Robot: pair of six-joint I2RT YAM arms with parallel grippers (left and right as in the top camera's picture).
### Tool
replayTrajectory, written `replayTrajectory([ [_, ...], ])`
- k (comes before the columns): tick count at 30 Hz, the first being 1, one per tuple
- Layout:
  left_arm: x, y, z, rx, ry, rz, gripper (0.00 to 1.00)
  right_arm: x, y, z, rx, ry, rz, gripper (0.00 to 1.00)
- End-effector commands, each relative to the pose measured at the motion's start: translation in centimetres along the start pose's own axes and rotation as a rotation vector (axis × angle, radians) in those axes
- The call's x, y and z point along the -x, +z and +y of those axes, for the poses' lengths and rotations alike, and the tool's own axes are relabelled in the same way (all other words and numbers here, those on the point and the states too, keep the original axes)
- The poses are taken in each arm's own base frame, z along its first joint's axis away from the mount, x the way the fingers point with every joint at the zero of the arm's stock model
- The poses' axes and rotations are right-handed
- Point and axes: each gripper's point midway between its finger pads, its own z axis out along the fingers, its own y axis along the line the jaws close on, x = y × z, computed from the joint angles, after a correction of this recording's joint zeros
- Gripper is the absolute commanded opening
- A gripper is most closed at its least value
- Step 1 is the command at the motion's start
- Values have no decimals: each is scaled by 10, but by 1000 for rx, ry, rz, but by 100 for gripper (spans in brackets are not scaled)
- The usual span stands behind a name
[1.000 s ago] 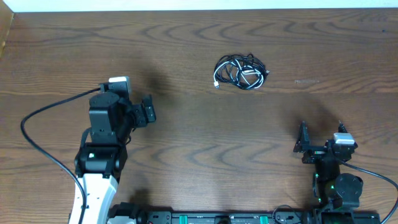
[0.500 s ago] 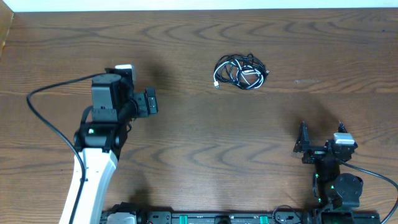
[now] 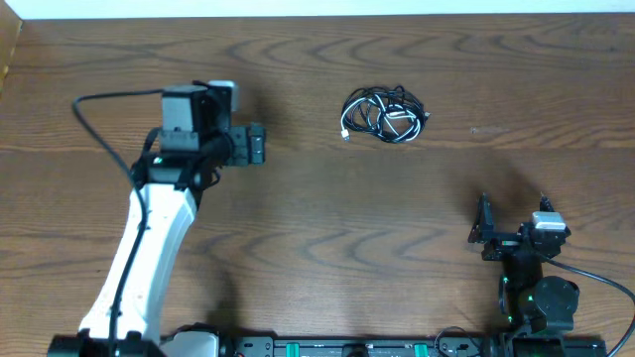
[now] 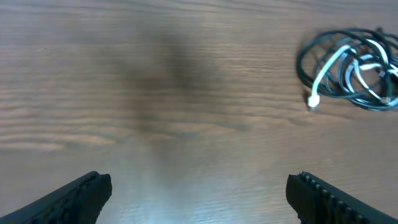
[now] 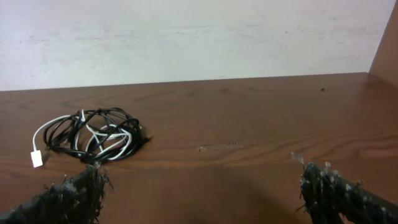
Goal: Untangle cables
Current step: 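Move the left gripper forward toward the black-and-white cable bundle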
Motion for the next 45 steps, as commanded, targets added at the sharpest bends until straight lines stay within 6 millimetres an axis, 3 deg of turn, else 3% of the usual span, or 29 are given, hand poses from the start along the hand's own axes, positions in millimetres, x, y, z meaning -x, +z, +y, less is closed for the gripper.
replayTrajectory([
  [1, 20, 3, -28, -63, 121, -21, 95, 0, 0, 1, 3, 10, -3, 99],
  [9, 40, 24, -62, -117, 213, -24, 95, 0, 0, 1, 3, 10, -3, 99],
  [18, 40, 43, -91, -162, 272, -36, 95, 0, 0, 1, 3, 9, -3, 99],
  [26, 47, 45, -93, -166, 277, -66, 95, 0, 0, 1, 3, 10, -3, 99],
  [45, 41, 56, -92, -164, 307, -42, 98, 0, 0, 1, 3, 9, -3, 99],
])
